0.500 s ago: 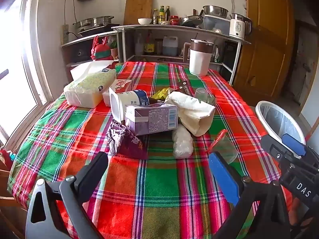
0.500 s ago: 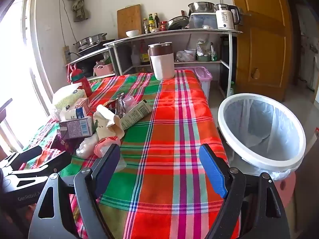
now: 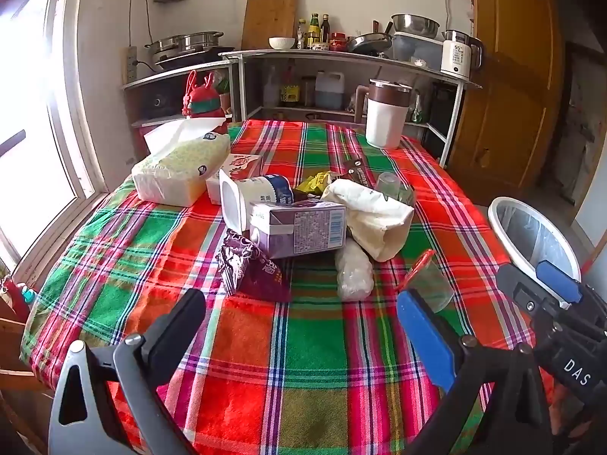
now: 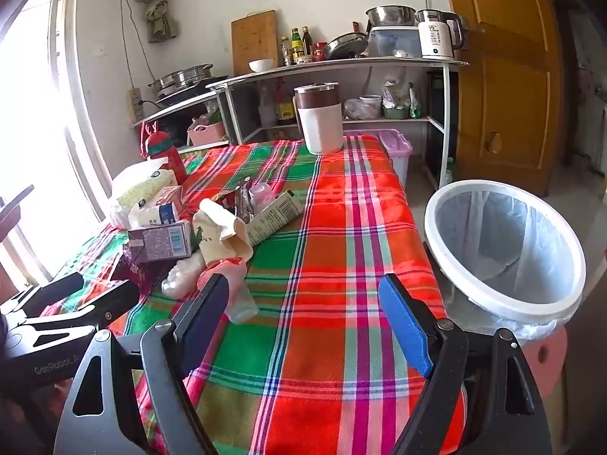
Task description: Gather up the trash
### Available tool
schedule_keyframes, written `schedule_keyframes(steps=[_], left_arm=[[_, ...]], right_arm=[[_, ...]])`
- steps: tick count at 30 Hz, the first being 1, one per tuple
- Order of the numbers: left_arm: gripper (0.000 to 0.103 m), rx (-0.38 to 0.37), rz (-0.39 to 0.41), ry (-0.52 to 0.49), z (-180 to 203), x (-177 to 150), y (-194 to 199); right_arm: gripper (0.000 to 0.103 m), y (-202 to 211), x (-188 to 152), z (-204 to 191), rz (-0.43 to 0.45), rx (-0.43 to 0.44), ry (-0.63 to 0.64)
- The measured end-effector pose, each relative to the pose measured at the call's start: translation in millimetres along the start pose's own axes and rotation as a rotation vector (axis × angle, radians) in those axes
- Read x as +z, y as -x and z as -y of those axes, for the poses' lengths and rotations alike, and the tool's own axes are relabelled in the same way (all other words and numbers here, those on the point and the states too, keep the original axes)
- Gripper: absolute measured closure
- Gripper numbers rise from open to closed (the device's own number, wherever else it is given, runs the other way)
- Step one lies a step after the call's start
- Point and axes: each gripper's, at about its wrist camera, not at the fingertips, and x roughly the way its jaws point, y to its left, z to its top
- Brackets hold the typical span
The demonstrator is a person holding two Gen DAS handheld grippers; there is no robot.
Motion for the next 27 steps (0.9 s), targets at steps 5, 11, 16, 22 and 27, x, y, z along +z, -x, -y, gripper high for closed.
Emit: schedule_keyframes(steps=[5, 11, 16, 22, 27], left_arm=[[0.001, 0.000, 0.004, -0.002, 1.5, 0.2, 2.0], [0.001, -0.001, 0.002, 0.002, -1.7, -0.8, 3.0], [0.001, 0.005, 0.005, 0.005, -3.3, -1.5, 5.1], [0.001, 0.004, 0.006, 0.007, -3.5, -1.4, 5.7], [0.001, 0.003, 0.004, 0.006, -3.0, -1.8, 6.0]], right_arm=[[0.022, 1.5, 0.3, 1.7, 0.002, -0.002, -0.004], [0.022, 2.9, -1.6, 1.1, 0.001, -0.001, -0.007], [0.022, 3.9, -2.0, -1.1, 0.001, 0.002, -0.002], [0.022, 4.4, -2.4, -0.9, 0.002, 0.004, -0.003], [0.022, 4.8, -3.1, -0.3, 0.004, 0.004, -0.005]])
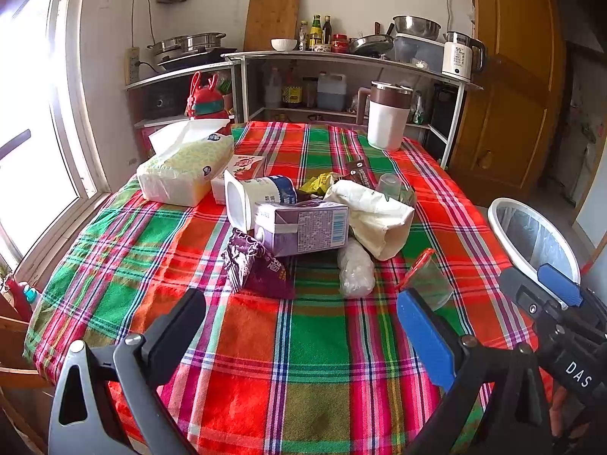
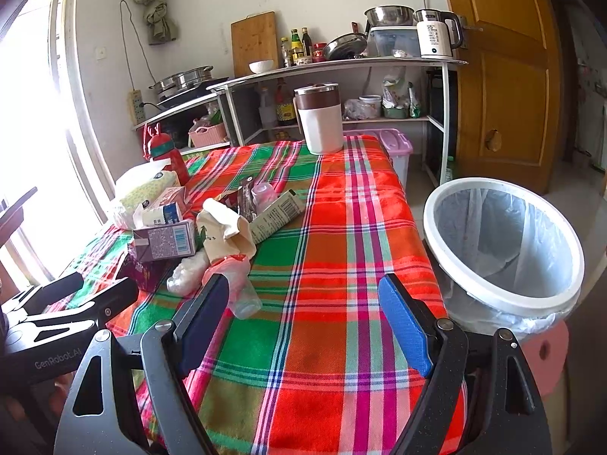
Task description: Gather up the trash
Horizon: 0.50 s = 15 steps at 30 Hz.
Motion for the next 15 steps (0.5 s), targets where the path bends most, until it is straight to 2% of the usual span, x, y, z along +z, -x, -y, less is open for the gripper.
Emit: schedule_keyframes(steps=[15], left_arm=[[0.001, 0.000, 0.005, -0.004, 0.6, -0.9, -0.1]], right_arm=[[0.022, 1.4, -1.5, 0.0, 0.000, 0.002, -0.006]])
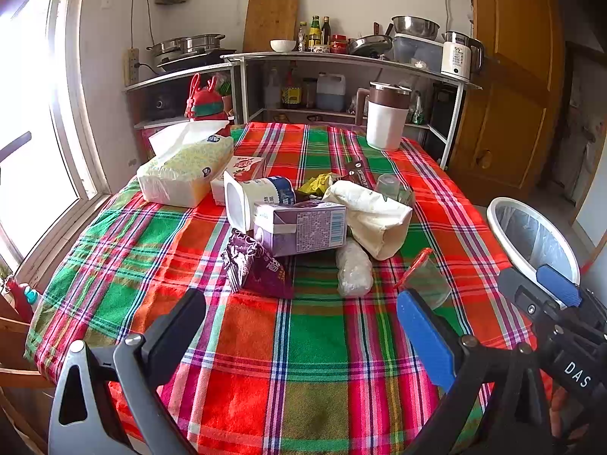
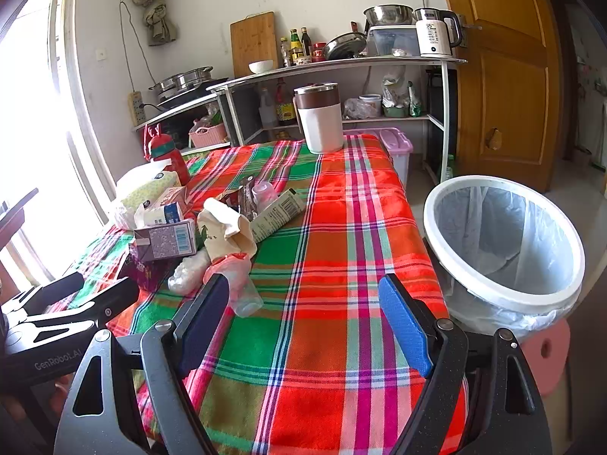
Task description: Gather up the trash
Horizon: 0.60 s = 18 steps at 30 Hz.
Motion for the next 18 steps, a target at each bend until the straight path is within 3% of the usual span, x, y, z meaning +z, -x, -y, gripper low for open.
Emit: schedule_keyframes(steps=[18], left_arm=[[0.001, 0.000, -0.004, 0.001, 0.3, -1.8, 1.4]], right_arm=[[0.022, 1.1, 1.1, -1.9, -0.001, 0.001, 0.000]])
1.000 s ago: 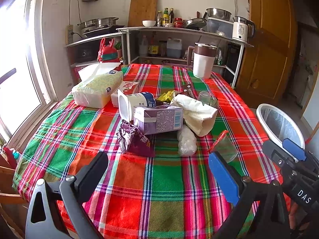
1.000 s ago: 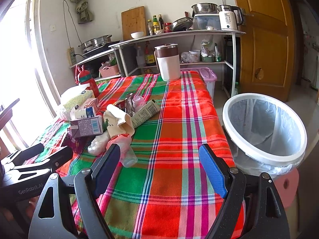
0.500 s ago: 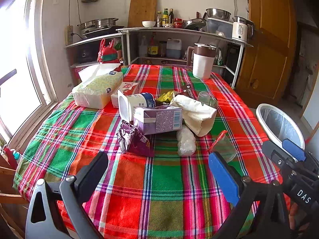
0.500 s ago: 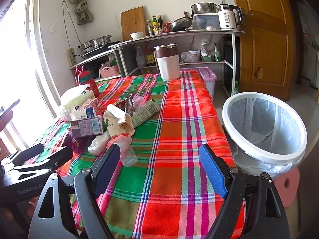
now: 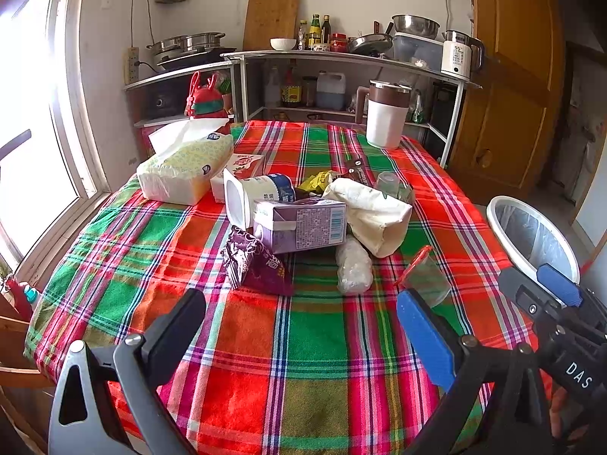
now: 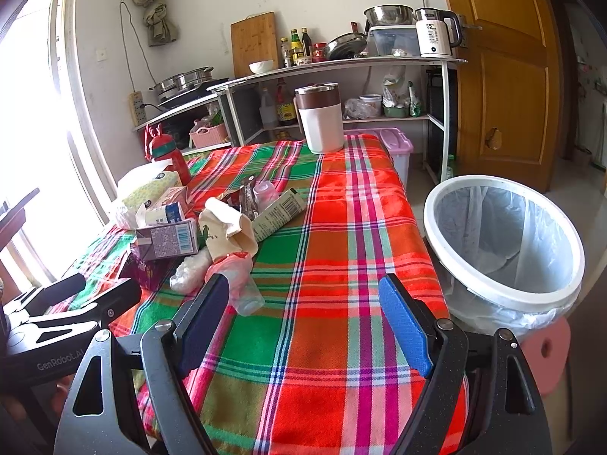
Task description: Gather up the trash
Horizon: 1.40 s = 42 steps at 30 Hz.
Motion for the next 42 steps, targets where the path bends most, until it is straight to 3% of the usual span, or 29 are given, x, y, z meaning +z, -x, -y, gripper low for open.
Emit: schedule_keyframes(steps=[23, 29, 35, 40, 42], left_arm=[[0.001, 0.008, -0.006, -0.001, -8, 3, -2], [0.001, -0.004, -0.026, 0.008, -22, 3, -7], [0.003, -0.052, -0.047, 0.078, -51, 5, -14], [0.003, -0.075, -0.081, 0.126, -69, 5, -30], [0.003, -0.078, -0.095, 0.137, -71, 6, -35]], right_arm=[[0.022, -6, 0, -2, -0.015, 0.013, 0.016], [0.022, -17, 2, -8, -0.040, 0.047, 0.055], [0.022, -37, 4, -24, -0.098, 0.125, 0.134], [0.036, -59, 1, -42, -0.159, 0.142, 0.210], [0.057, -63, 1, -44, -0.170, 0.137, 0.218]])
